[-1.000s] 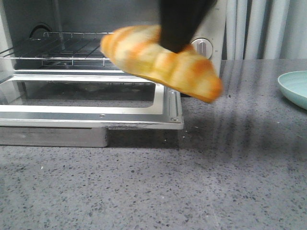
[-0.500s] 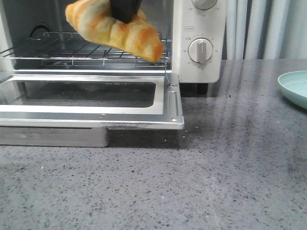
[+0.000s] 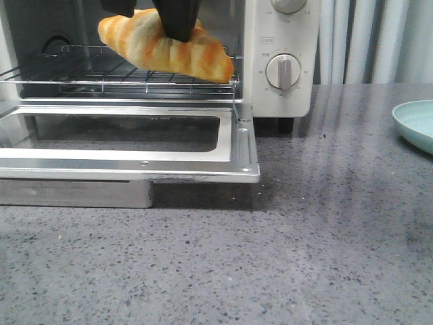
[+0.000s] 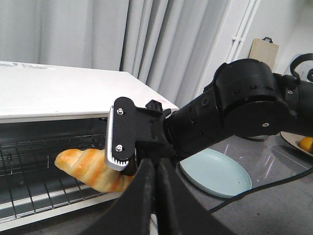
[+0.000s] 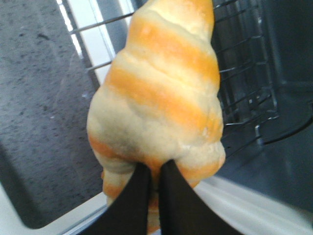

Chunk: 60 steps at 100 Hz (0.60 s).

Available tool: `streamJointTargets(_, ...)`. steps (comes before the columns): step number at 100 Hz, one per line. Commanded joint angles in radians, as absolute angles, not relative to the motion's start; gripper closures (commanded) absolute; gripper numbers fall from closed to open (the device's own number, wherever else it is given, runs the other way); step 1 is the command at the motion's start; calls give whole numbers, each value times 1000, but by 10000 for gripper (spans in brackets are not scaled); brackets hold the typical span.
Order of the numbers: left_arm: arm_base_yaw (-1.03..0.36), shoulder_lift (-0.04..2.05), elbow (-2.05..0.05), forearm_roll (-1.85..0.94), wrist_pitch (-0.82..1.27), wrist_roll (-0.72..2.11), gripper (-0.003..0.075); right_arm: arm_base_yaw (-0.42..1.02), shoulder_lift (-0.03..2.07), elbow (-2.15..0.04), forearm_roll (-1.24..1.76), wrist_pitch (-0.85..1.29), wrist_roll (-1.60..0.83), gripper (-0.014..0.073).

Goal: Put bread in oven

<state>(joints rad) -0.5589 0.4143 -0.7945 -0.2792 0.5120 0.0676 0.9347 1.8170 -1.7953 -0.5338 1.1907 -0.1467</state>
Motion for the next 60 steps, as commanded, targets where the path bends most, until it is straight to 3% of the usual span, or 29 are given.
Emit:
streamJointTargets(1,-568,420,-827,-287,447,67,741,934,1778,-1828,-619,1136,-157,662)
streamJointTargets(40,-568,420,-827,-287,465,67,741,934,1817,-1828,-701,1018,-157,655)
streamJointTargets(50,-568,420,-827,-287,465,67,741,932,1817,-1828,-737,1022,-157,590)
streamJointTargets(60,-568,420,-827,-287,465,67,741,925,1817,-1828,-737,1026,-156,462)
